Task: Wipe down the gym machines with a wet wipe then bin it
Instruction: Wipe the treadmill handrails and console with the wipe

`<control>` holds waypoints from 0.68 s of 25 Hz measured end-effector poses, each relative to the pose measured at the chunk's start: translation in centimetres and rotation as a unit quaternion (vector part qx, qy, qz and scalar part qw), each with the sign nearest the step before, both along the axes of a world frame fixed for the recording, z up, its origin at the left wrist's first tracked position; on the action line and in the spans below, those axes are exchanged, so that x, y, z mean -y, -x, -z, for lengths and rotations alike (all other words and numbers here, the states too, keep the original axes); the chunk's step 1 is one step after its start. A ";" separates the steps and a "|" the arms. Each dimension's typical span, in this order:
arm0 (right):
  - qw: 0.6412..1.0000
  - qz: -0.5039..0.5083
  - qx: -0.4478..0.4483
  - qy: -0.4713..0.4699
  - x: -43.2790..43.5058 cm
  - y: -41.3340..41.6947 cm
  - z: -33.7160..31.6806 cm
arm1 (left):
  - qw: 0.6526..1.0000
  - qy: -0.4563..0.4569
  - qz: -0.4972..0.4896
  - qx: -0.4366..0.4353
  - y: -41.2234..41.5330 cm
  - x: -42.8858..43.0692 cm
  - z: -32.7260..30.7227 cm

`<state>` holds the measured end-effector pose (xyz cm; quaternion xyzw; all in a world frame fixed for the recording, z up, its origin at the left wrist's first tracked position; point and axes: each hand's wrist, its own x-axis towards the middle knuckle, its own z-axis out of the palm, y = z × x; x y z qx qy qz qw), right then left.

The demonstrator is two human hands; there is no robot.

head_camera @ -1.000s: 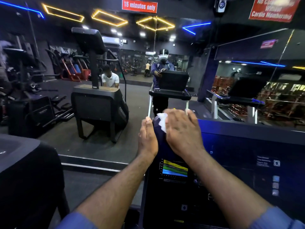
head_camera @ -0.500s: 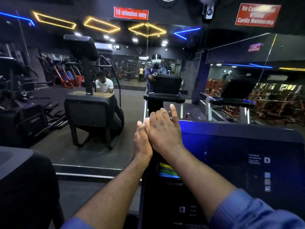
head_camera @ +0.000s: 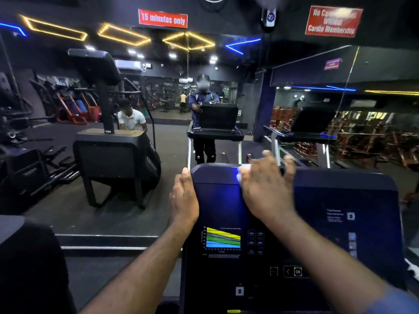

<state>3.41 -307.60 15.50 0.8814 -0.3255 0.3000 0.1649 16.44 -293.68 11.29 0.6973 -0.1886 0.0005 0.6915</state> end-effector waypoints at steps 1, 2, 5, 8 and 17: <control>0.999 -0.025 -0.015 0.017 -2.0 -2.1 0.5 | 1.000 -0.010 -0.003 -0.004 -0.1 -0.1 -0.1; 0.998 -0.052 -0.009 0.023 -3.6 -3.8 0.7 | 1.000 -0.027 -0.006 -0.007 -0.4 0.1 -0.4; 0.994 -0.108 0.033 -0.010 -5.2 -5.7 -0.2 | 0.991 -0.123 0.014 0.041 -1.4 0.4 -3.6; 0.995 -0.090 -0.025 0.031 0.3 -0.1 -0.1 | 0.939 -0.306 0.076 0.139 -0.7 2.0 -8.6; 0.997 0.056 -0.044 -0.036 9.4 8.7 -0.6 | 0.783 -0.584 0.058 0.208 1.1 6.3 -12.0</control>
